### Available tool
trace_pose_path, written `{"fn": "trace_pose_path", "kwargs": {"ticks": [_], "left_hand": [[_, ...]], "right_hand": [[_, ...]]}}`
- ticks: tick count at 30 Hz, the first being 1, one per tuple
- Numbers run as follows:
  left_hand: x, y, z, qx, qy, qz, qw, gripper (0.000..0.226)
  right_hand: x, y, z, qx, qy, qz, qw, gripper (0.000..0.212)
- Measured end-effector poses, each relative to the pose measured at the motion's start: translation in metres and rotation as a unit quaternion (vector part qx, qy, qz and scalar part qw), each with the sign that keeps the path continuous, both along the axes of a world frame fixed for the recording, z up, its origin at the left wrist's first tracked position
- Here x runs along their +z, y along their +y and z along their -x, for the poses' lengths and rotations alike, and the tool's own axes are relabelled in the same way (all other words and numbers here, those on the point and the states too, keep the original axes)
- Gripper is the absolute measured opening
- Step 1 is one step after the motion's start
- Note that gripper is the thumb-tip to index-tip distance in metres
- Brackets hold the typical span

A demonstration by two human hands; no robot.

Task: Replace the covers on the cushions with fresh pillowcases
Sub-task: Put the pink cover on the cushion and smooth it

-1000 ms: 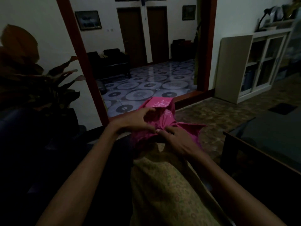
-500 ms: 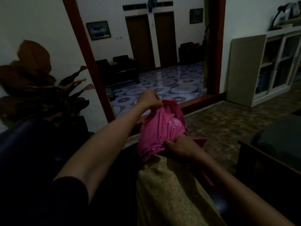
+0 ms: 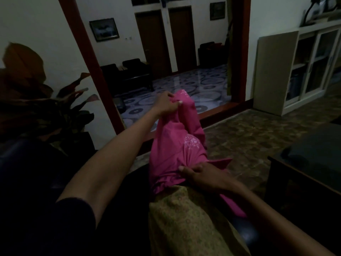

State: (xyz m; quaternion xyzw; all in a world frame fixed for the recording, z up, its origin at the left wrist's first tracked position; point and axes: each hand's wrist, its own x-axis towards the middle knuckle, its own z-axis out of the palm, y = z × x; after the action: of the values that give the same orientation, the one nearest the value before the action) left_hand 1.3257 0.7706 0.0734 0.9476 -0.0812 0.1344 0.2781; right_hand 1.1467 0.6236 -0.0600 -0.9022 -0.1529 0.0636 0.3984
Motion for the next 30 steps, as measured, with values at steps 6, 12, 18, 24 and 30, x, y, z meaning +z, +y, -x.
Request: {"fn": "trace_pose_path", "kwargs": {"ticks": [6,12,18,24,30], "left_hand": [[-0.039,-0.004,0.063,-0.001,-0.126,-0.188,0.974,0.060],[-0.054,0.032,0.064,0.042,0.085,-0.227,0.969,0.049],[-0.059,0.063,0.080,0.054,0.048,-0.215,0.974,0.035],[-0.085,0.065,0.090,0.068,-0.019,-0.167,0.983,0.021],[-0.071,0.055,0.094,0.076,-0.110,0.027,0.991,0.019]], "right_hand": [[0.000,0.028,0.015,0.036,-0.092,-0.041,0.994,0.054],[0.011,0.052,0.021,0.067,-0.074,-0.025,0.995,0.042],[0.019,0.040,-0.002,-0.127,-0.230,0.026,0.965,0.058],[-0.034,0.051,0.020,-0.141,0.029,-0.079,0.986,0.070],[0.002,0.051,0.034,-0.143,-0.108,-0.147,0.973,0.034]]}}
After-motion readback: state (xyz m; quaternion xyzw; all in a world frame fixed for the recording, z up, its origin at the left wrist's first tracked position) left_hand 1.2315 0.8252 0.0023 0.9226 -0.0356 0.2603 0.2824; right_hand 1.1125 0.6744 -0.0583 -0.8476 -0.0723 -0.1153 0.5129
